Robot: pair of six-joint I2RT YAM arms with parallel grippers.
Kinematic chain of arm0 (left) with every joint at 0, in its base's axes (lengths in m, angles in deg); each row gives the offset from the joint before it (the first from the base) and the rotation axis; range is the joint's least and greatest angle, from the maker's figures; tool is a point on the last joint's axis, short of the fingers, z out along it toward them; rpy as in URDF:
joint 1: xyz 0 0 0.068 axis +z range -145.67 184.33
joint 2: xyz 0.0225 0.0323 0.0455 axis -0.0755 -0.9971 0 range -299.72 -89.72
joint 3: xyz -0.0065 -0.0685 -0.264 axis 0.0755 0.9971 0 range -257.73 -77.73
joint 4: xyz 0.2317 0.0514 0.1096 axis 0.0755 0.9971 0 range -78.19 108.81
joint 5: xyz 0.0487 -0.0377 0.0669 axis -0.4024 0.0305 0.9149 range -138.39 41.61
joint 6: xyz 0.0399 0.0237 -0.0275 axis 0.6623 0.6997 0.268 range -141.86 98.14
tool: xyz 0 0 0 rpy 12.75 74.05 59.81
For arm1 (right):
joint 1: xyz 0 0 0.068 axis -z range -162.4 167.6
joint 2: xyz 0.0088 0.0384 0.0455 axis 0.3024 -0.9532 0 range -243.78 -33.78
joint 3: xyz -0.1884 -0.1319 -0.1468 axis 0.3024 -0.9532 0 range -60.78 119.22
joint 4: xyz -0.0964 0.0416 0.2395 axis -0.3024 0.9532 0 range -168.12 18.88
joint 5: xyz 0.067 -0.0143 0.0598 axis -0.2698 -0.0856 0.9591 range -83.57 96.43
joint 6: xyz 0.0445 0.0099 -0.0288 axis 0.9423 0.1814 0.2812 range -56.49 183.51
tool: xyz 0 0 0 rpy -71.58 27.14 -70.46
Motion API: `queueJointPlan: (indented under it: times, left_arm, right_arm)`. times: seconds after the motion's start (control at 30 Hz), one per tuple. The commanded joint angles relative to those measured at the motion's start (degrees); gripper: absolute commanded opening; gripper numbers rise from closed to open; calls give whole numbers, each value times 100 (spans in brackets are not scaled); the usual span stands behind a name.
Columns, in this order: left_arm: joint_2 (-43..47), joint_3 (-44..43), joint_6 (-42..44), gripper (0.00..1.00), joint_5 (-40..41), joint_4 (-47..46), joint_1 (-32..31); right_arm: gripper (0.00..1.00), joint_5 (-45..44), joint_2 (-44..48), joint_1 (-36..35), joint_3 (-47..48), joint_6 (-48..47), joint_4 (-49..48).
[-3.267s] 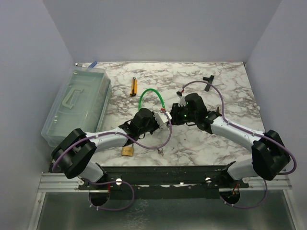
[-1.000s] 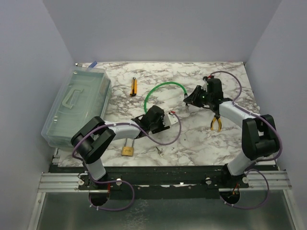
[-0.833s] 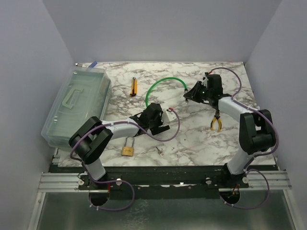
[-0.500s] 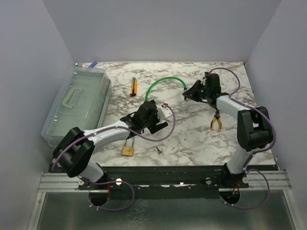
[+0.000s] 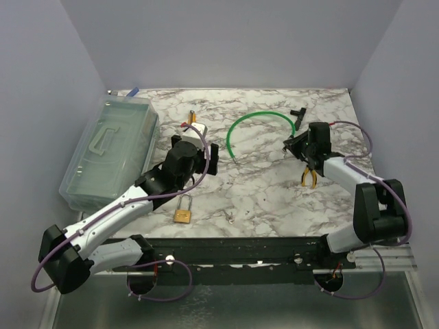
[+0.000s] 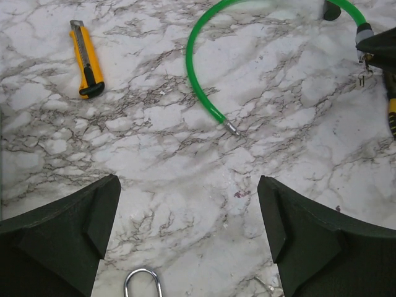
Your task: Unlock with the key
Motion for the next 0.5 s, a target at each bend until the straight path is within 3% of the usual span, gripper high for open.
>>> queueJointPlan:
  times: [0.0, 0.13, 0.27, 0.47]
  left_arm:
    - [391, -371, -864, 99, -165, 1122, 62]
    - [425, -505, -835, 99, -396, 1733, 74]
    - [399, -359, -872, 99, -210, 1888, 88]
    - [252, -329, -849, 99, -158, 2146, 87]
  right_arm:
    - [0, -908, 871, 74, -766, 826, -253]
    - [0, -160, 830, 69, -1275, 1016, -1020]
    - [0, 671, -77, 45, -765, 908, -1186]
    - [0, 1066, -874, -88, -306, 808, -1624]
